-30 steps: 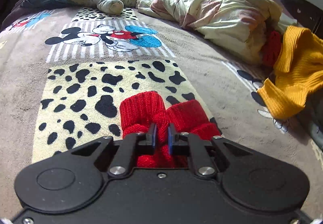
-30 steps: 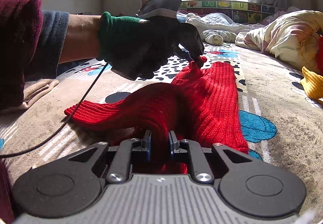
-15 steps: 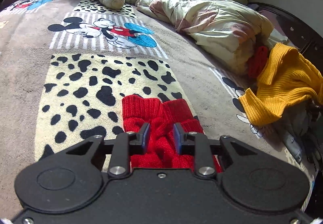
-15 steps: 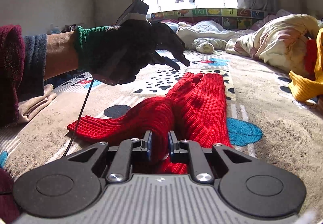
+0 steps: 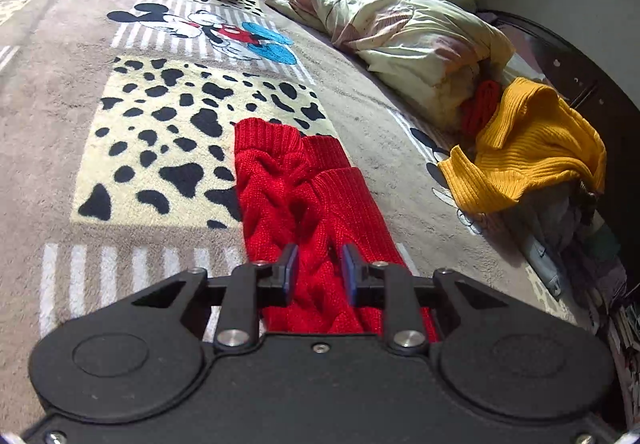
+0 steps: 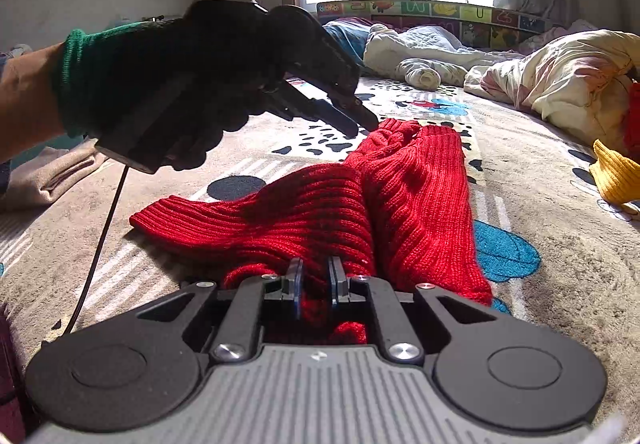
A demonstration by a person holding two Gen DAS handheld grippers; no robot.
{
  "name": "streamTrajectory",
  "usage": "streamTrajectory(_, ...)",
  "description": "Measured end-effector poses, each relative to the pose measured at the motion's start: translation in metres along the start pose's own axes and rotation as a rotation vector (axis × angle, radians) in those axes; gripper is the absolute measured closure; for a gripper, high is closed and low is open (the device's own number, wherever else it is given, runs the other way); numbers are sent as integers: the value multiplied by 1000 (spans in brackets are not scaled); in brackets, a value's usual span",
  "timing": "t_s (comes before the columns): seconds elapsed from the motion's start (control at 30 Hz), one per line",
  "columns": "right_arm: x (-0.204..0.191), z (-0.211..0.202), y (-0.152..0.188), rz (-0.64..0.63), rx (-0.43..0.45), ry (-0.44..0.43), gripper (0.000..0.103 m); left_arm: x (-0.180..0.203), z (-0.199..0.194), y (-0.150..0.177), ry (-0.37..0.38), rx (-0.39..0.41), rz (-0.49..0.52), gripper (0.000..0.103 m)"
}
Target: Fold clothes
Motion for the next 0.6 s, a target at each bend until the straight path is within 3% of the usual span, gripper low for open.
streamTrajectory(0.03,-1,-2,-1,-2,-1,4,90,-9,-15,7,-16,29,-58,52)
streamTrajectory(0.07,-2,-3,-2,-4,-2,9,90,-18,-30,15,-28,55,-117,50)
streamTrajectory(0.17,-12,-18,-10,-63,51,37,81,-37,-59,50,8,50,-252,50)
streamTrajectory(0.3,0,-29,-22,-74,97,100,78,-49,-70,94,3,18,-324,50)
streamTrajectory(0.5,33,-1,-23,-76,2,120,76,-67,-62,117,49,33,-557,50)
streamTrajectory(0.6,40,-15,-26,-34,74,98,75,-72,-62,125,86,30,-645,50)
Point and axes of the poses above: each gripper's, at about its wrist camera, not at the fingertips, and z roughly the way its jaws point, x to its right, y to its underside, the point moved 3 cm from there along z, roughly the way its jaws point, and after that the axes turned 13 degrees about -z, right-handed, at the moved point
